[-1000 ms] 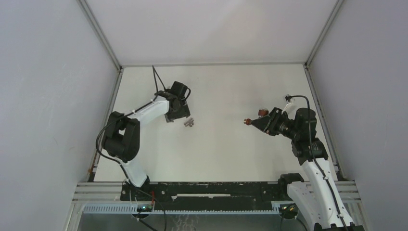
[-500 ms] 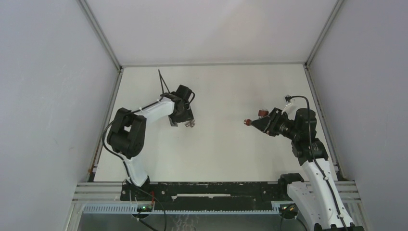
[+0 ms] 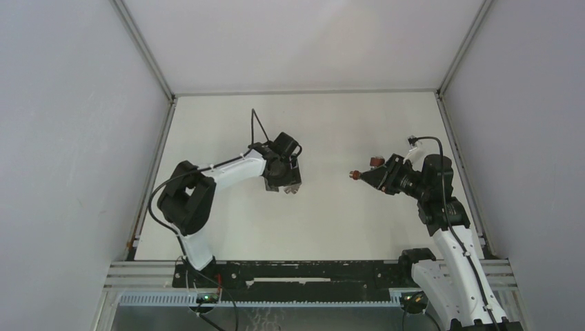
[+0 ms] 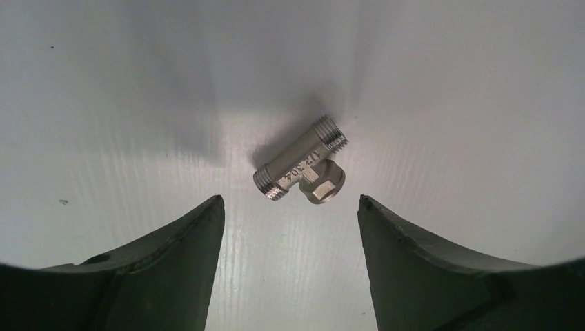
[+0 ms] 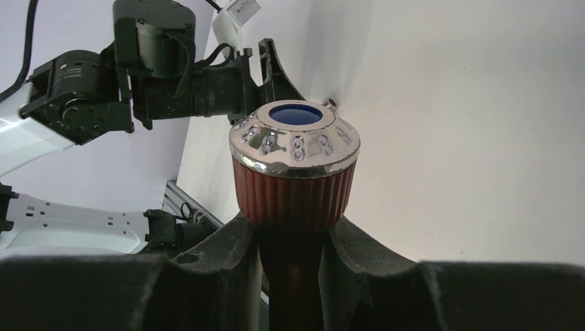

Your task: Install the water faucets

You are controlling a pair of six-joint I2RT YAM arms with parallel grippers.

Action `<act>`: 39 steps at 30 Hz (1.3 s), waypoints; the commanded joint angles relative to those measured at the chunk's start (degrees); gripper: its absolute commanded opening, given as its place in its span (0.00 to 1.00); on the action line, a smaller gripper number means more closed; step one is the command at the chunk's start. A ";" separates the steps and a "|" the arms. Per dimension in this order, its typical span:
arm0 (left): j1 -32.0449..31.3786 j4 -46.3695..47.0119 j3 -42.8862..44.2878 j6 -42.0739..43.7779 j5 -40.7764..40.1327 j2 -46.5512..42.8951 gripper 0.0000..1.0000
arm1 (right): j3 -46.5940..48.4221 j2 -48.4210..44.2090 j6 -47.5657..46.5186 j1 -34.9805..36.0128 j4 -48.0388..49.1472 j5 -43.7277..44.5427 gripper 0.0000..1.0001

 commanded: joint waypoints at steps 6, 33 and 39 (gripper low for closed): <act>-0.51 -8.07 7.14 24.91 -1.10 -0.90 0.77 | 2.70 -0.60 -0.76 -0.30 2.14 -0.42 0.00; -2.44 -15.18 19.39 36.24 3.56 14.71 0.63 | 2.70 -0.64 -1.20 -0.30 1.71 -0.07 0.00; -2.23 -13.47 18.96 34.94 3.57 14.93 0.59 | 2.69 -0.60 -0.88 -0.30 2.04 -0.33 0.00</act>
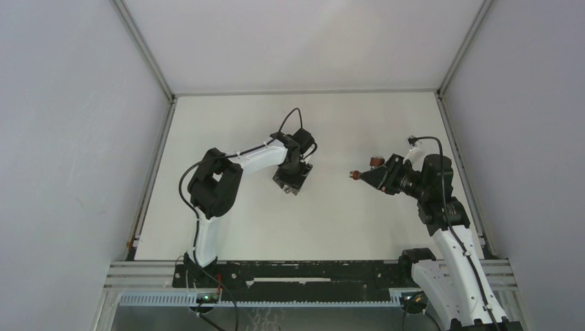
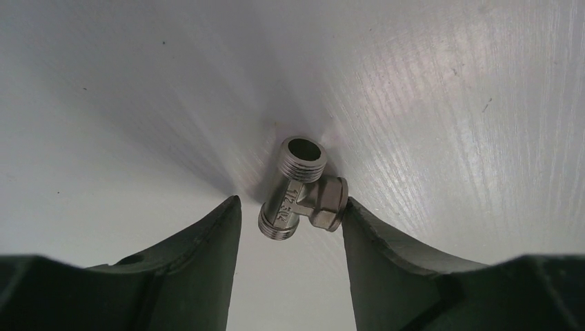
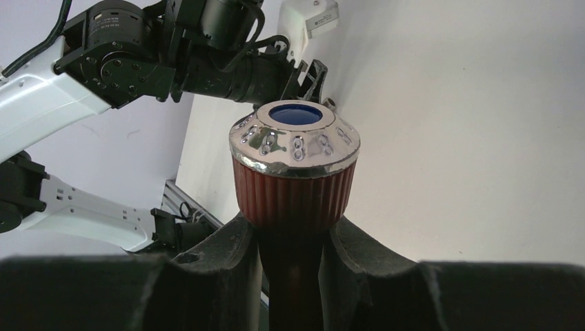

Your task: Install the water faucets

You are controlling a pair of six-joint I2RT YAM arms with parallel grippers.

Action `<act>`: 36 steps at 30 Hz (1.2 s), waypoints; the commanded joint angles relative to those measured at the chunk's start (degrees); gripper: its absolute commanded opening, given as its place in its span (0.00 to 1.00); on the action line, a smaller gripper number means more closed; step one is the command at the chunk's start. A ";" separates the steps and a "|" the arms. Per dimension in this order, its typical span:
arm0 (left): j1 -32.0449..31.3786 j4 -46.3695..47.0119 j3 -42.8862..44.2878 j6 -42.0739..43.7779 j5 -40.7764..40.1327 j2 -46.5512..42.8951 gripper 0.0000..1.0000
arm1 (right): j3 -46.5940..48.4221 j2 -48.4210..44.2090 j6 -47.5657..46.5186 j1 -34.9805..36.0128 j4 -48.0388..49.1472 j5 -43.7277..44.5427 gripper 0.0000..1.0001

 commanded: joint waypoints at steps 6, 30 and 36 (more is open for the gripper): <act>1.06 1.35 1.04 -2.25 -2.41 0.29 0.45 | 2.70 -1.29 -0.81 -0.36 1.53 -0.25 0.00; 3.11 -28.25 25.91 -17.56 -62.08 14.60 0.35 | 2.70 -1.43 -1.38 -0.69 1.02 -0.34 0.00; 3.11 -30.87 25.30 -18.78 -63.72 16.95 0.35 | 2.69 -0.96 -0.98 -0.74 1.29 -0.58 0.00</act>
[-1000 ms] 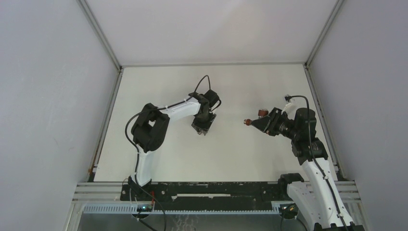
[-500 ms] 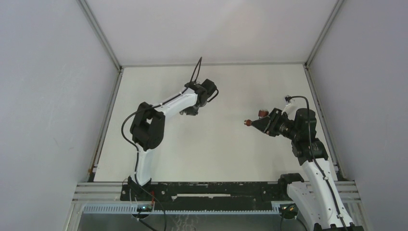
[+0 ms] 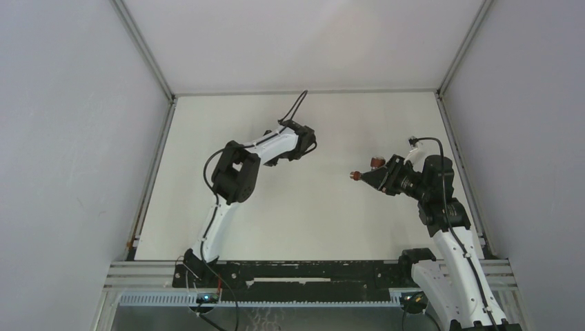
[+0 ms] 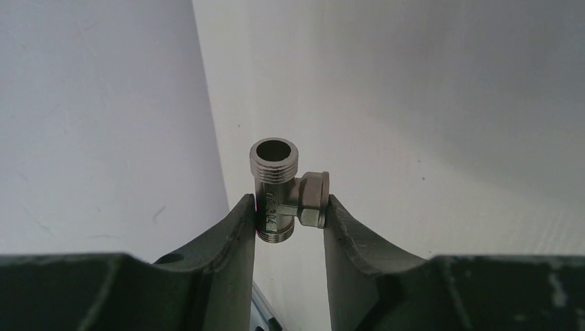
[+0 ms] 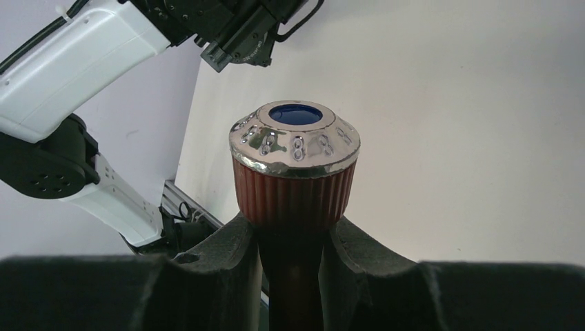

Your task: Install the water faucets

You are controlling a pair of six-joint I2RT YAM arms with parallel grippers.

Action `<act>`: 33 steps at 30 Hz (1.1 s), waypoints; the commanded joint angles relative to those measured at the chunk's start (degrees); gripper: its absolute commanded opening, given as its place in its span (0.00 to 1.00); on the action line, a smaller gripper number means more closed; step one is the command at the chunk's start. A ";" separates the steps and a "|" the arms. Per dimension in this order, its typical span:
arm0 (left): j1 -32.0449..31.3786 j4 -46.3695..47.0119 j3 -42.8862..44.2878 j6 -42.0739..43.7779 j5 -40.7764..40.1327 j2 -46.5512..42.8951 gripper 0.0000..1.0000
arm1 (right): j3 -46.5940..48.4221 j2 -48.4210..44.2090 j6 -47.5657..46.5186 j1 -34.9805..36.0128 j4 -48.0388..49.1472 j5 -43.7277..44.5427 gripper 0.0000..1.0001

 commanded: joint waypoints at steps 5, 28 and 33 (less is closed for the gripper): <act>-0.15 -4.60 1.07 -2.39 -2.03 1.80 0.33 | 2.69 0.11 -0.33 -0.39 2.92 -0.75 0.00; -0.26 -5.02 -3.00 -5.58 6.96 4.69 0.43 | 2.68 0.65 -0.13 -0.39 3.08 -0.84 0.00; -0.27 -4.95 -3.23 -5.50 7.20 4.65 0.51 | 2.70 0.45 -0.13 -0.39 2.89 -0.67 0.00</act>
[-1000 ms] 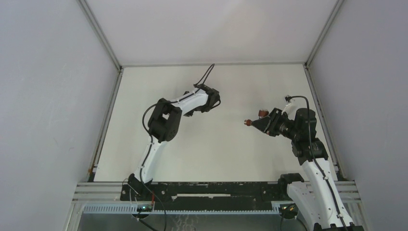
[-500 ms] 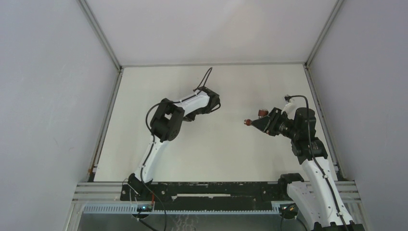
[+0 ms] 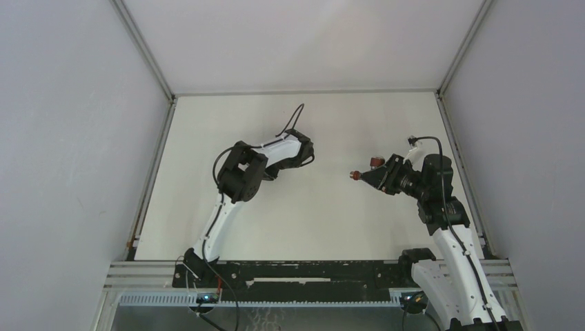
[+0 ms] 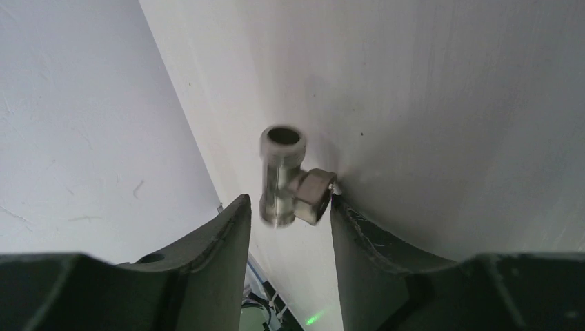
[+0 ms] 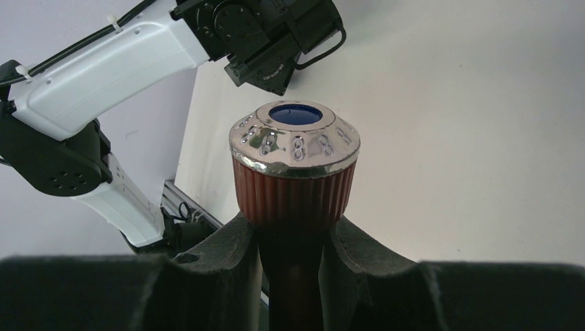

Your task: Install the water faucets

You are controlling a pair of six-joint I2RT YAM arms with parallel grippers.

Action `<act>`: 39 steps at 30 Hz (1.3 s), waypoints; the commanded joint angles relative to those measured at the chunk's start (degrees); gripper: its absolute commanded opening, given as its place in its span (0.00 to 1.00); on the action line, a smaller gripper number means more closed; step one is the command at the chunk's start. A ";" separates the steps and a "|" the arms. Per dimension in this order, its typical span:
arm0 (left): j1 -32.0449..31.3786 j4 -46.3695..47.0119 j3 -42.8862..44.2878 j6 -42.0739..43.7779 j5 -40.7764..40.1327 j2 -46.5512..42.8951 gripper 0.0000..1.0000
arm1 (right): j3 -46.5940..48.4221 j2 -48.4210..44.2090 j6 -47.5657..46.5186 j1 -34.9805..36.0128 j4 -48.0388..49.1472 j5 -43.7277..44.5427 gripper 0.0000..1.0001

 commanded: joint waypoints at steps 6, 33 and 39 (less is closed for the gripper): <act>-0.34 -0.29 -0.17 -0.74 -0.09 0.04 0.54 | 2.67 -0.49 -0.08 -0.39 2.52 -0.73 0.00; 20.90 36.40 -29.35 -11.75 46.33 -38.79 0.58 | 2.70 -0.41 -0.88 -0.47 1.92 -0.82 0.00; 26.04 38.99 -30.98 -16.08 49.41 -35.63 0.61 | 2.70 -0.57 -0.90 -0.47 1.73 -0.83 0.00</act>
